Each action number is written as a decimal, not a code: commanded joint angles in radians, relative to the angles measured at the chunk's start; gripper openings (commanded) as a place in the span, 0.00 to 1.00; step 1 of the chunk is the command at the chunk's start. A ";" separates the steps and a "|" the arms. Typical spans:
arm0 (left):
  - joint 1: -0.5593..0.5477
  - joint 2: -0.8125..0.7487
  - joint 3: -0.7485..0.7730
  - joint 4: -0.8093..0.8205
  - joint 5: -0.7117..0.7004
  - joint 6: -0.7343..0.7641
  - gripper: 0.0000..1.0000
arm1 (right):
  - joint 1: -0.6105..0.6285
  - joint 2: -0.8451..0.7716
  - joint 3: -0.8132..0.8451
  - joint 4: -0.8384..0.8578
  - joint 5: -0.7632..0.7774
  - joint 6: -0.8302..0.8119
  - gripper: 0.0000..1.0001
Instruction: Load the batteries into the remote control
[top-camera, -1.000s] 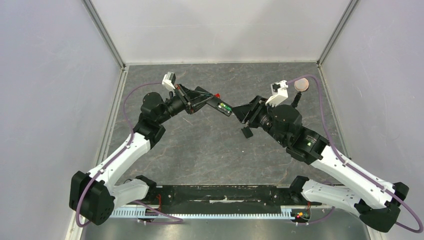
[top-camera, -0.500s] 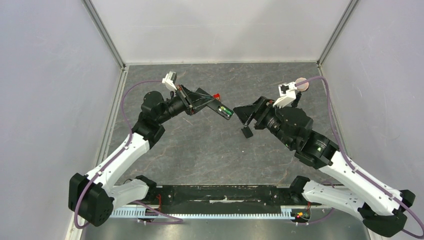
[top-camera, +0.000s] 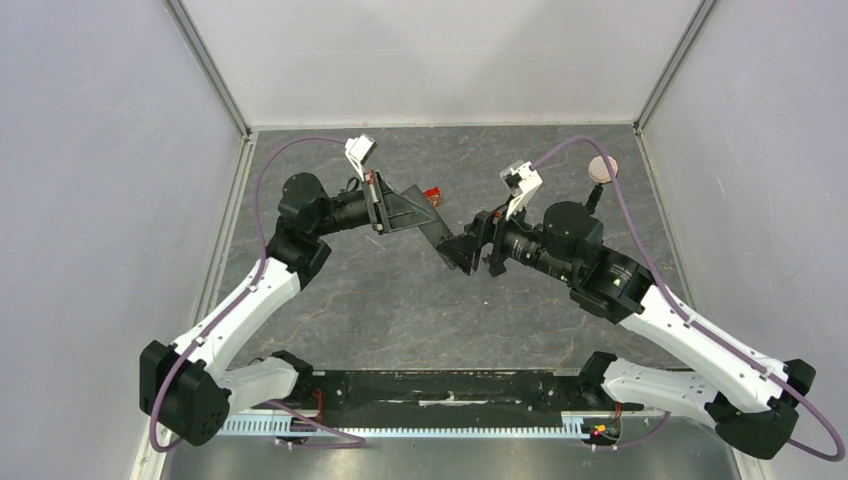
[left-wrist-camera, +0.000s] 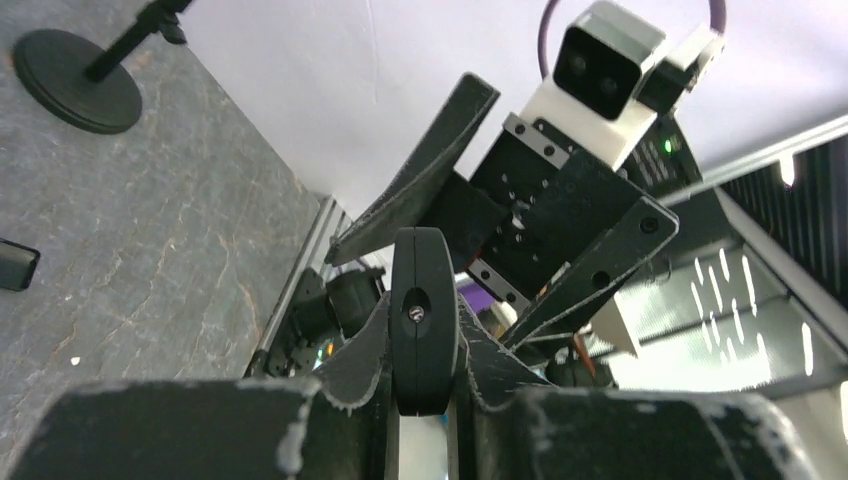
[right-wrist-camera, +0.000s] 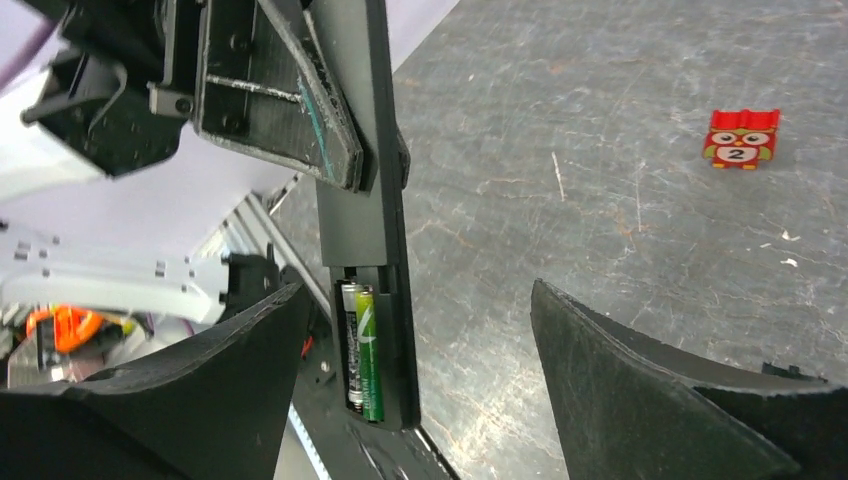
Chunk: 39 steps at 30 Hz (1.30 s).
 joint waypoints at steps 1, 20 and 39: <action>-0.003 -0.016 0.016 0.056 0.176 0.111 0.02 | 0.001 -0.015 0.062 -0.045 -0.181 -0.136 0.84; -0.013 -0.063 0.027 0.036 0.300 0.227 0.02 | -0.010 0.046 0.038 -0.099 -0.453 -0.137 0.46; -0.013 -0.086 0.012 -0.021 0.275 0.276 0.02 | -0.036 0.025 0.007 -0.088 -0.387 -0.089 0.62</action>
